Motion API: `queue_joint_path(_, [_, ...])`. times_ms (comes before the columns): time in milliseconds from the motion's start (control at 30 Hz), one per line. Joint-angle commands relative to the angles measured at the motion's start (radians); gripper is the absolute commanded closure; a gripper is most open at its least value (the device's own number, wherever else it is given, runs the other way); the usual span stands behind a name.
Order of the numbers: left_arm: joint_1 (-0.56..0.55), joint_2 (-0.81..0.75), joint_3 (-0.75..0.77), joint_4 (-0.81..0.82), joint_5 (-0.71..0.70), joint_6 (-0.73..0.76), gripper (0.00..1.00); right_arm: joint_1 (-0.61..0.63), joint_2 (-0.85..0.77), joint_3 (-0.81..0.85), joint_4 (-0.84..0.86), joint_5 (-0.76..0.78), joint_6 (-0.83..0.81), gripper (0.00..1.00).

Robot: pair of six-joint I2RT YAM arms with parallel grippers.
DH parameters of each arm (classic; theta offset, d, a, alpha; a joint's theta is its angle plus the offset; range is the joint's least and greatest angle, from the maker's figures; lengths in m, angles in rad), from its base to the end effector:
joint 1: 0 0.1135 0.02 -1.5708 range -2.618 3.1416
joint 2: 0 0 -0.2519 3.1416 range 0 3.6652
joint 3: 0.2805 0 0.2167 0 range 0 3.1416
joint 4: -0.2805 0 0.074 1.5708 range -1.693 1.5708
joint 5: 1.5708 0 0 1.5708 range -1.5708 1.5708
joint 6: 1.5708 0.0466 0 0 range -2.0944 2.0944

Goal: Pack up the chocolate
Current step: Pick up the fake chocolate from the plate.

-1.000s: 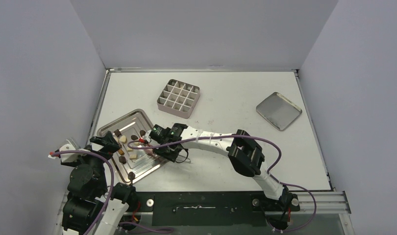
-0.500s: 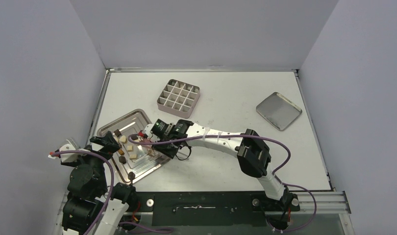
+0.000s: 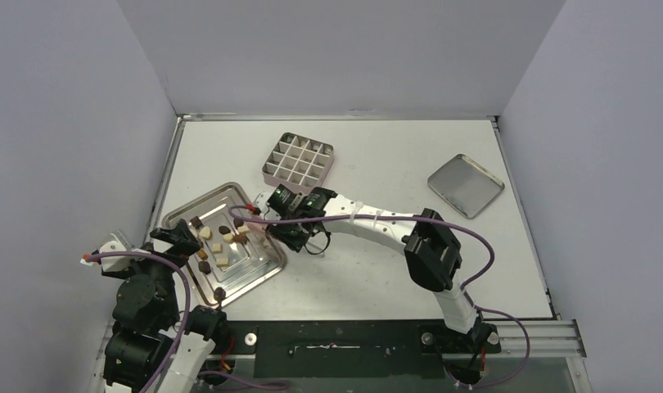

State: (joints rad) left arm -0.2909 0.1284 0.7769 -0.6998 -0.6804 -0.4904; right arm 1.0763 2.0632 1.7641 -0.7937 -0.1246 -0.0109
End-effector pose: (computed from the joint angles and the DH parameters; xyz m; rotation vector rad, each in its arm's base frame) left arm 0.0180 0.0252 0.3137 -0.6629 1.4682 -0.0526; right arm 0.1900 0.3646 0.2247 -1.4586 2.3328 0.4882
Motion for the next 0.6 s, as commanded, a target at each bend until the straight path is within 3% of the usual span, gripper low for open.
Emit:
queue_joint_path(0, [0.006, -0.001, 0.019, 0.019, -0.004, 0.0, 0.03, -0.062, -0.116, -0.004, 0.043, 0.0, 0.011, 0.8])
queue_joint_path(567, [0.006, -0.001, 0.016, 0.023, 0.002, 0.005, 0.03, -0.426, -0.142, 0.054, 0.062, -0.005, 0.01, 0.8])
